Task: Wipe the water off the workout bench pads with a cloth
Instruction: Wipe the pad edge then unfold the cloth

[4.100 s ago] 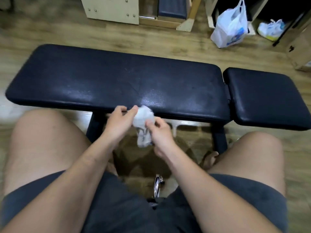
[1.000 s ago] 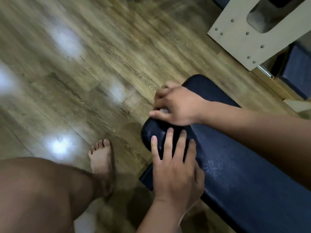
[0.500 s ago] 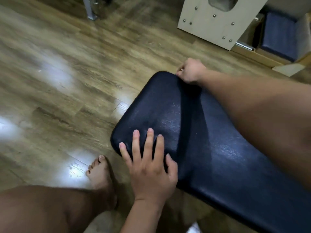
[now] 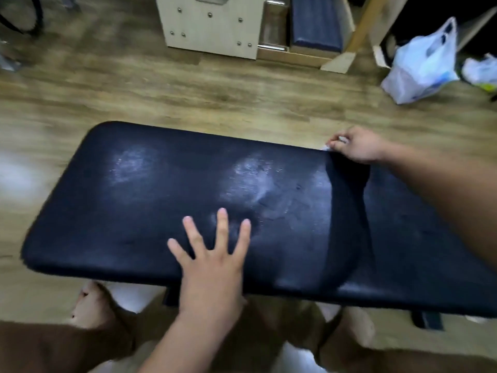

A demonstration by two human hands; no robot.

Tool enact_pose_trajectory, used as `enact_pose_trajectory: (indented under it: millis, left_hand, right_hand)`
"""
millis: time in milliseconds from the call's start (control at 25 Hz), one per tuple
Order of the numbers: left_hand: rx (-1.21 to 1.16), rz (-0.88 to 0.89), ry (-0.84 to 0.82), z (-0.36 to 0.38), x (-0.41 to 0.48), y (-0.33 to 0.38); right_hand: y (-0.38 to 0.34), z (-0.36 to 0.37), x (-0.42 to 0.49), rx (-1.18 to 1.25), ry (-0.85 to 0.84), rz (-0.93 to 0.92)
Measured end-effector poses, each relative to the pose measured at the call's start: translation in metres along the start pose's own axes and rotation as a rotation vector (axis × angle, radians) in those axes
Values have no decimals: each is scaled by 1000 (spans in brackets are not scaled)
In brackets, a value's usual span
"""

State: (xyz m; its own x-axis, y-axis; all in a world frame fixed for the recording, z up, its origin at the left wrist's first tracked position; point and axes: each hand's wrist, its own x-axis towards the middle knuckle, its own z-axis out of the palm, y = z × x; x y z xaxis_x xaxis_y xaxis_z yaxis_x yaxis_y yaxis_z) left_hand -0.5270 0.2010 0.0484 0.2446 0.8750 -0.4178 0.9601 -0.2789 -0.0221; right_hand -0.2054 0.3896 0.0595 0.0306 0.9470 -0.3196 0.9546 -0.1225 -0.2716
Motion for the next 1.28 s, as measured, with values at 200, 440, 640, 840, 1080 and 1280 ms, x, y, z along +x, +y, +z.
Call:
enact_pose_trajectory:
  millis: [200,440,640,840,1080,1280]
  left_hand:
    - [70,-40,9,5,7,1]
    - [31,-34,32,3,8,-1]
    - [-15,-46,4,1,11,-2]
    - [-31,-54,2,-1,12,-1]
    - [-38,-31,30,2,4,0]
    - [-30,-12,23,2,8,-2]
  right_hand:
    - [126,-14,-57,-119,220,234]
    - [182,-10,-87,-36,387,429]
    - [207,1,-131,-42,384,621]
    - [213,40,-230,51,418,619]
    - [194,61,-311,-24,180,753]
    - [177,40,-314,197,567,773]
